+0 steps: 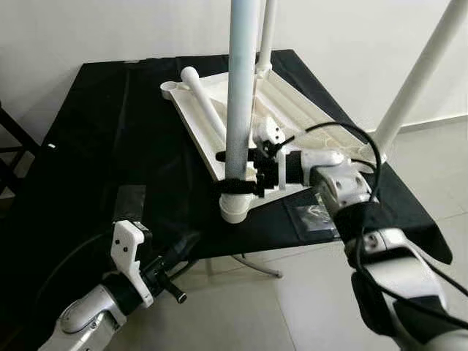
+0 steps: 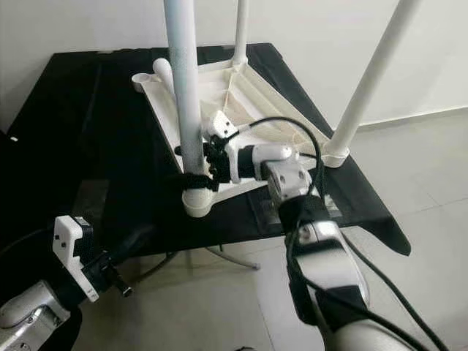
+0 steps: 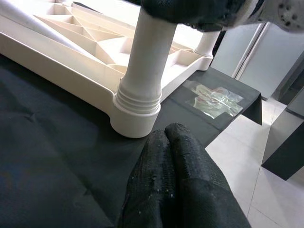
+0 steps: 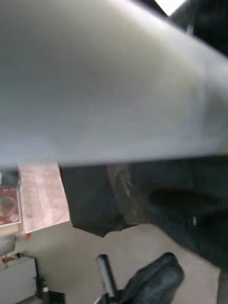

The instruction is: Building children table

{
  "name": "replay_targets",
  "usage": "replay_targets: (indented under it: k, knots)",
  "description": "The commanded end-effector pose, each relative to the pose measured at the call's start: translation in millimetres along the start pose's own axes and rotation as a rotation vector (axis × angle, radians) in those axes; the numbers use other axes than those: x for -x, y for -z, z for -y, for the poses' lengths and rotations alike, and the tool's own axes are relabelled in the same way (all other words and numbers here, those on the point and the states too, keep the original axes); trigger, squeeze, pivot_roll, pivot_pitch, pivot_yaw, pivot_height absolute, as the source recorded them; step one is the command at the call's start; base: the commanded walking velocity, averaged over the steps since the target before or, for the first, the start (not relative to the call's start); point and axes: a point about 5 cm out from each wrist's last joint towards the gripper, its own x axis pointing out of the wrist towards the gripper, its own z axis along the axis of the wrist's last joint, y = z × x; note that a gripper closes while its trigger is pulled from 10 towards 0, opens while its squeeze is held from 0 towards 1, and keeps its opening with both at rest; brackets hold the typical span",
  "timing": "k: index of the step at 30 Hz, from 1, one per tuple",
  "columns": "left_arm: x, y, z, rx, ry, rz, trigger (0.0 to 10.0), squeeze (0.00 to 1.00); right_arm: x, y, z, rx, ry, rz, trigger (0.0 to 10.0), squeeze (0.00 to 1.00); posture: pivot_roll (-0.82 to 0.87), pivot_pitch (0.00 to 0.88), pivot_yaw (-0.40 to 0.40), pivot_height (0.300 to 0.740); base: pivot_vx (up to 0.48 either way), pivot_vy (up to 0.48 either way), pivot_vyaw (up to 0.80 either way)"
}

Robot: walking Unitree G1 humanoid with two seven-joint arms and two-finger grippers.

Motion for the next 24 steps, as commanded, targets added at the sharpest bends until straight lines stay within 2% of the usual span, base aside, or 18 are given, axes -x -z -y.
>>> replay_targets:
  k: [1,8,14,15,18,19,20,21,22,23,24]
  knots:
    - [0.7,-0.4,1.8,-0.012,-0.004,0.001,10.0,0.00,-5.0,1.0,-4.4,0.001,-0.075,0.022,0.0,0.00,0.05,0.131,-0.040,0.740,0.000,0.000,0.00]
    - [0.3,-0.2,1.2,-0.011,-0.005,0.004,10.0,0.00,6.7,6.0,-7.2,0.006,-0.096,0.019,0.0,0.00,0.02,0.126,-0.031,0.740,0.000,0.000,0.00]
    - [-0.2,0.3,0.3,-0.007,0.000,0.004,10.0,0.00,20.2,19.1,-6.0,0.014,0.060,-0.012,0.0,0.00,0.00,0.125,-0.025,0.740,0.000,0.000,0.00]
    - [0.1,0.3,-0.5,-0.006,0.000,0.004,10.0,0.00,24.5,25.5,-4.0,0.012,0.179,-0.037,0.0,0.00,-0.01,0.126,-0.019,0.740,0.000,0.000,0.00]
    - [0.2,0.2,-0.8,-0.006,0.000,0.003,10.0,0.00,25.9,27.8,-3.6,0.002,0.224,-0.036,0.0,0.00,-0.01,0.126,-0.018,0.740,0.000,0.000,0.00]
    - [0.7,0.1,-1.5,-0.007,0.000,0.002,10.0,0.00,25.9,31.7,-5.5,-0.013,0.307,-0.030,0.0,0.00,-0.02,0.128,-0.013,0.740,0.000,0.000,0.00]
    - [1.4,-0.2,-2.7,-0.008,0.001,-0.001,10.0,0.00,20.7,37.2,-5.5,-0.056,0.560,-0.016,0.0,0.00,-0.02,0.130,-0.008,0.740,0.000,0.000,0.00]
    - [1.8,-0.4,-3.6,-0.009,0.002,-0.003,10.0,0.00,20.9,41.6,-6.4,-0.092,0.754,-0.015,0.0,0.00,-0.02,0.130,-0.008,0.740,0.000,0.000,0.00]
    - [1.8,-0.4,-3.6,-0.009,0.002,-0.003,10.0,0.00,20.9,41.6,-6.4,-0.092,0.754,-0.015,0.0,0.00,-0.02,0.130,-0.008,0.740,0.000,0.000,0.00]
    - [2.4,-0.6,-5.0,-0.009,0.002,-0.005,10.0,0.00,11.4,55.8,-24.6,-0.155,0.874,-0.045,0.0,0.00,-0.04,0.122,0.006,0.740,0.000,0.000,0.00]
    - [2.4,-0.6,-6.1,-0.009,0.002,-0.006,10.0,0.00,6.0,63.8,-37.7,-0.198,0.933,-0.067,0.0,0.00,-0.04,0.121,0.010,0.740,0.000,0.000,0.00]
